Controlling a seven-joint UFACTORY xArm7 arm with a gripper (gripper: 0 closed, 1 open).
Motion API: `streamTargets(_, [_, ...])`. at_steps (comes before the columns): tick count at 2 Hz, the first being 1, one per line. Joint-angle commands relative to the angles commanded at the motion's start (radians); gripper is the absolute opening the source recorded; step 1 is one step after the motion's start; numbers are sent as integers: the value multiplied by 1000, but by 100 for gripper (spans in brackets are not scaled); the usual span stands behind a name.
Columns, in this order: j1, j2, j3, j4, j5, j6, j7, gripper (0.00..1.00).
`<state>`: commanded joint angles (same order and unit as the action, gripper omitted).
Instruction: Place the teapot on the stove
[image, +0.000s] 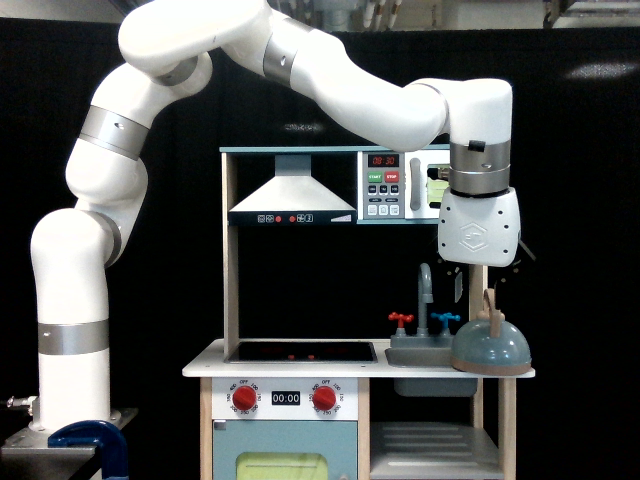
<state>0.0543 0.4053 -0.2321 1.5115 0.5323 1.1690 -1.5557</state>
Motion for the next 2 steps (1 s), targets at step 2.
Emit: streamTargets(2, [-55, 125, 104, 163, -31, 91, -100, 100])
